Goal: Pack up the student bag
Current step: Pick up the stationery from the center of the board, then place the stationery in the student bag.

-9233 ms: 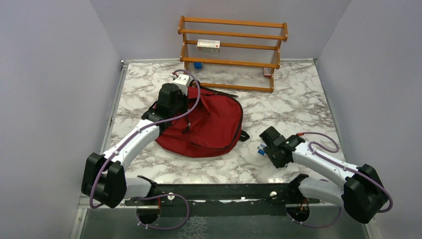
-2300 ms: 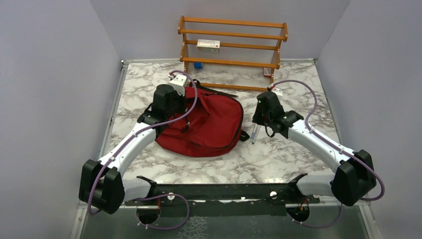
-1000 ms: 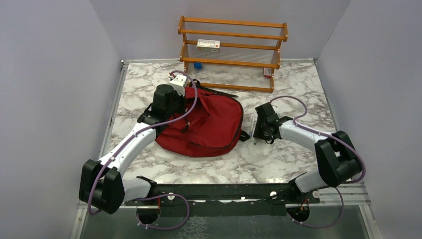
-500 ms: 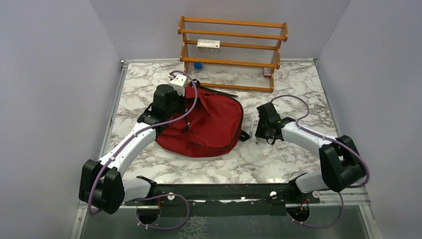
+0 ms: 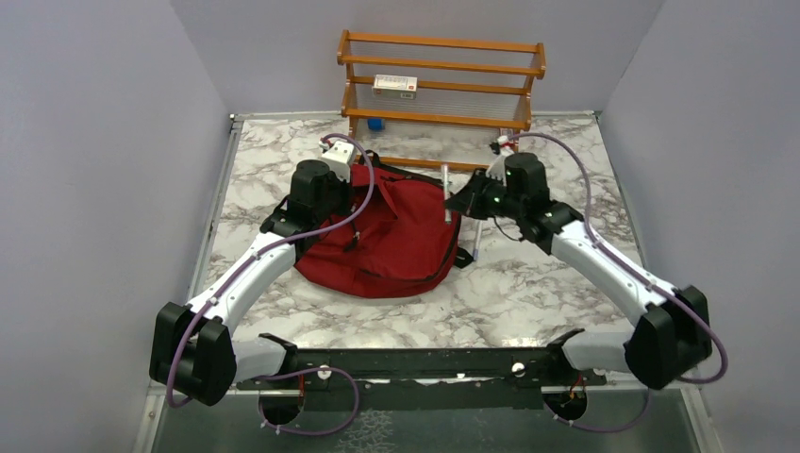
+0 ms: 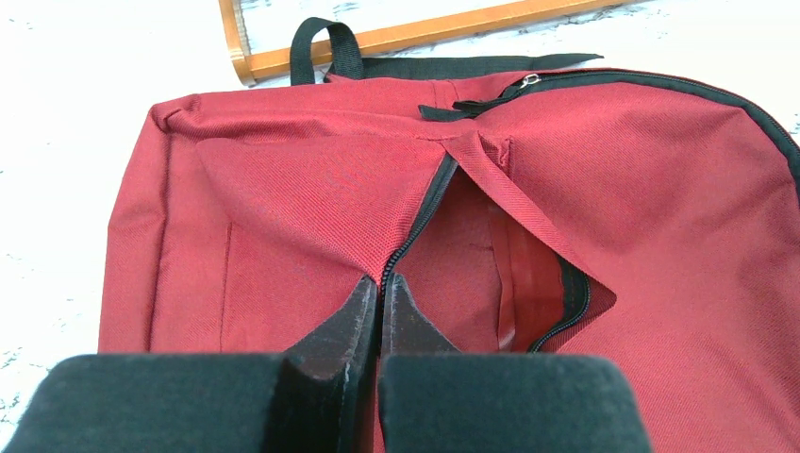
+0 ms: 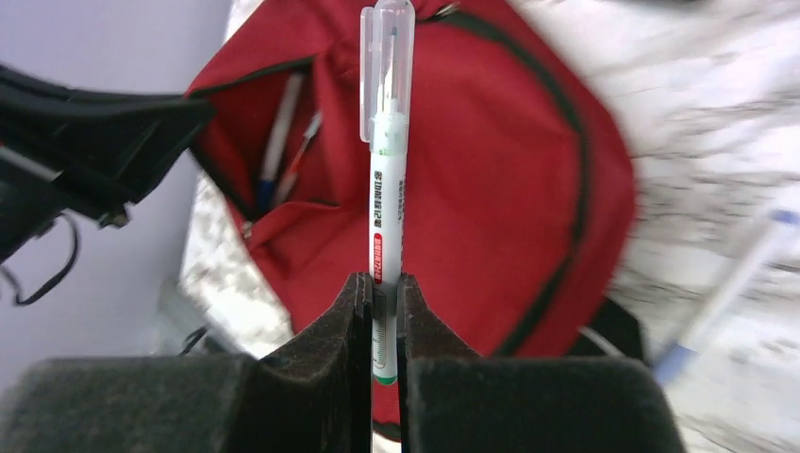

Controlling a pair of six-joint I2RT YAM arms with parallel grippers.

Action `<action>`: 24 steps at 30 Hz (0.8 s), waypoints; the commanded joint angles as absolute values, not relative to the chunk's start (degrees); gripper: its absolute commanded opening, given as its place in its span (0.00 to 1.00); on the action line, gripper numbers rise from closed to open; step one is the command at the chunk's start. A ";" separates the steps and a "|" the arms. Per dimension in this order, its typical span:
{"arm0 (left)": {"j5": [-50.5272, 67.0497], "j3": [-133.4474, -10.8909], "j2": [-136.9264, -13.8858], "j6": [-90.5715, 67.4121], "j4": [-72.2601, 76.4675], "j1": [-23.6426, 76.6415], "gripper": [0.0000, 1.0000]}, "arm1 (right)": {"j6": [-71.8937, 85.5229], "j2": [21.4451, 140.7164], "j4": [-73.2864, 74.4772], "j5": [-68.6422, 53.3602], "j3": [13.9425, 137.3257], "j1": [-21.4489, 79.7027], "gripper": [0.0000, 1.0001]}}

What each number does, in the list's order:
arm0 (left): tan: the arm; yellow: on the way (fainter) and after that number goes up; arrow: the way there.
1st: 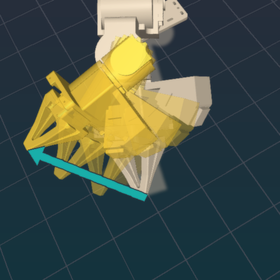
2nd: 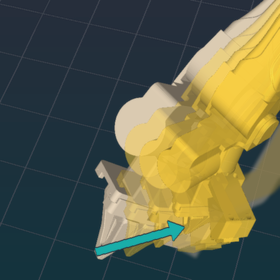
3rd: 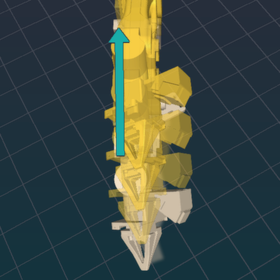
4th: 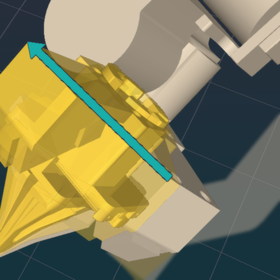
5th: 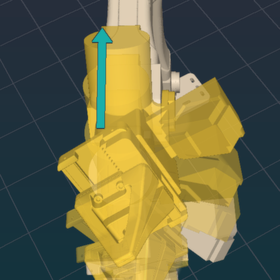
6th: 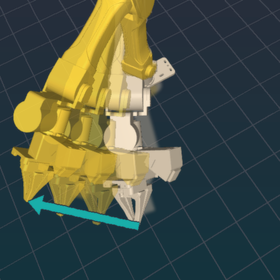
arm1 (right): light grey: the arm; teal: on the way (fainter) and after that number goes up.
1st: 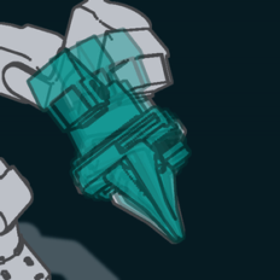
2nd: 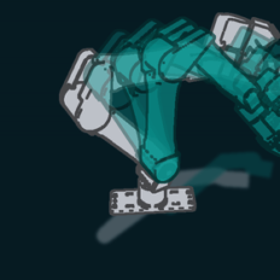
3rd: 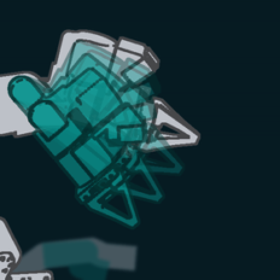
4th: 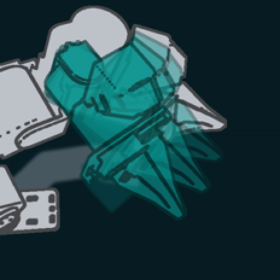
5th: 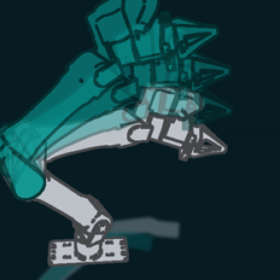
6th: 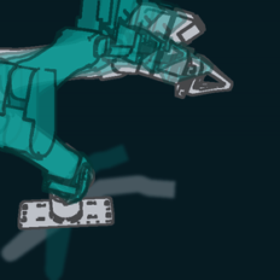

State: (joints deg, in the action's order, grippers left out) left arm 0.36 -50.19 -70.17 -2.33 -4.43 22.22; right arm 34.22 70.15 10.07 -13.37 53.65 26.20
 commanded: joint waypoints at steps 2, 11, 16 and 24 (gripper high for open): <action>-0.01 -50.90 -69.32 -2.09 -2.55 21.83 0.00 | 39.81 80.74 6.44 -27.81 60.11 31.50 0.00; -0.61 -51.02 -69.04 -1.52 -2.86 21.82 0.00 | 38.20 96.90 16.70 -29.92 75.23 38.21 0.01; -0.88 -50.96 -69.07 -1.23 -2.90 21.83 0.00 | 35.87 103.10 22.94 -30.10 81.55 39.83 0.01; -0.20 -51.00 -68.83 -1.22 -2.90 21.84 0.00 | 33.13 111.54 28.94 -28.67 92.40 40.96 0.01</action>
State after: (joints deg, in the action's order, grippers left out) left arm 0.36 -50.19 -70.17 -2.07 -4.47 22.20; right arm 35.46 108.40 24.29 -28.38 86.91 40.53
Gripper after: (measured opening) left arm 0.012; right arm 0.126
